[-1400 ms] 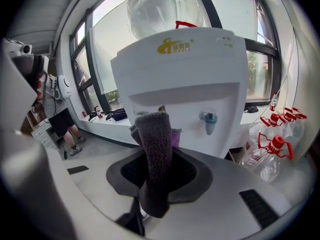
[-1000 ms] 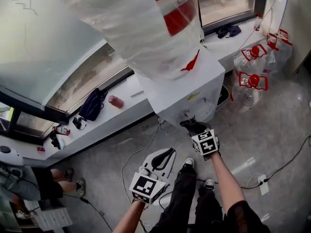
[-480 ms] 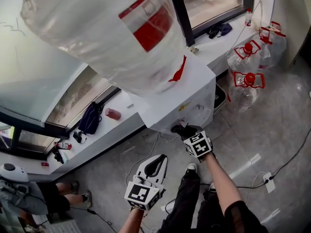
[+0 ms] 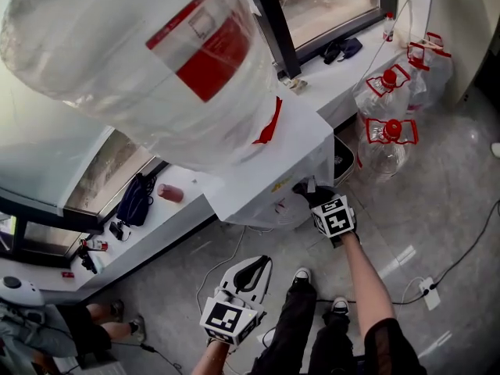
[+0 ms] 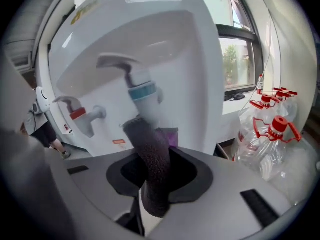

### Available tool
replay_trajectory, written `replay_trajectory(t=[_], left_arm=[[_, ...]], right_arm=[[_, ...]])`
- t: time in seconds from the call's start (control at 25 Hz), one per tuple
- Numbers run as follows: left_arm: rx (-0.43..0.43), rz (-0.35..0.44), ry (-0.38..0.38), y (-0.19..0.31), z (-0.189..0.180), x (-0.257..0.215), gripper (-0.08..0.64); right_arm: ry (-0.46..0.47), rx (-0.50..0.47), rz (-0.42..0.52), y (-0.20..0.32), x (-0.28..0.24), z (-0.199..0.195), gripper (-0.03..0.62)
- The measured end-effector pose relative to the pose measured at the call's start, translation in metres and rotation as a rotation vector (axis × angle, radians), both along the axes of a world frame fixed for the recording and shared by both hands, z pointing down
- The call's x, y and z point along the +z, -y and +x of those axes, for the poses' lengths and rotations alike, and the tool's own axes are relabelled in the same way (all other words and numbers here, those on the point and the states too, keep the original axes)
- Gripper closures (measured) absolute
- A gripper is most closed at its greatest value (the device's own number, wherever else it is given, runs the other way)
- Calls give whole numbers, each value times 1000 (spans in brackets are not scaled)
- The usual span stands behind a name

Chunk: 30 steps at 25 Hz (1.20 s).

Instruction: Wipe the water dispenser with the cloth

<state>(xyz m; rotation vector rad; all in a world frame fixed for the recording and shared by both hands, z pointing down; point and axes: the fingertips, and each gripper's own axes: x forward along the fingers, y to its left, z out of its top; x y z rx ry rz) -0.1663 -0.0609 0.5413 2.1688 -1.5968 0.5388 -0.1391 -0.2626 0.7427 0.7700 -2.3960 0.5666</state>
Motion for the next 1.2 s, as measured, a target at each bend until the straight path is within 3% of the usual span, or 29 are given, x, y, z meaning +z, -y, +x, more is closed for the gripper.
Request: replay_trajectory(t=[0.16, 0.36, 0.56, 0.84, 1.2], left_arm=[[41, -17, 4, 3, 6, 9, 540], [76, -36, 8, 5, 13, 19, 540], [88, -33, 4, 11, 17, 23, 540], [87, -20, 1, 18, 18, 31, 540], [79, -27, 12, 12, 11, 56, 540]], right_arm=[[-48, 41, 36, 29, 1, 29, 488], [-32, 157, 23, 56, 2, 70, 488], [-43, 180, 25, 57, 5, 92, 489], [-72, 18, -25, -16, 39, 62, 489], [-18, -199, -131, -125, 80, -32, 489]])
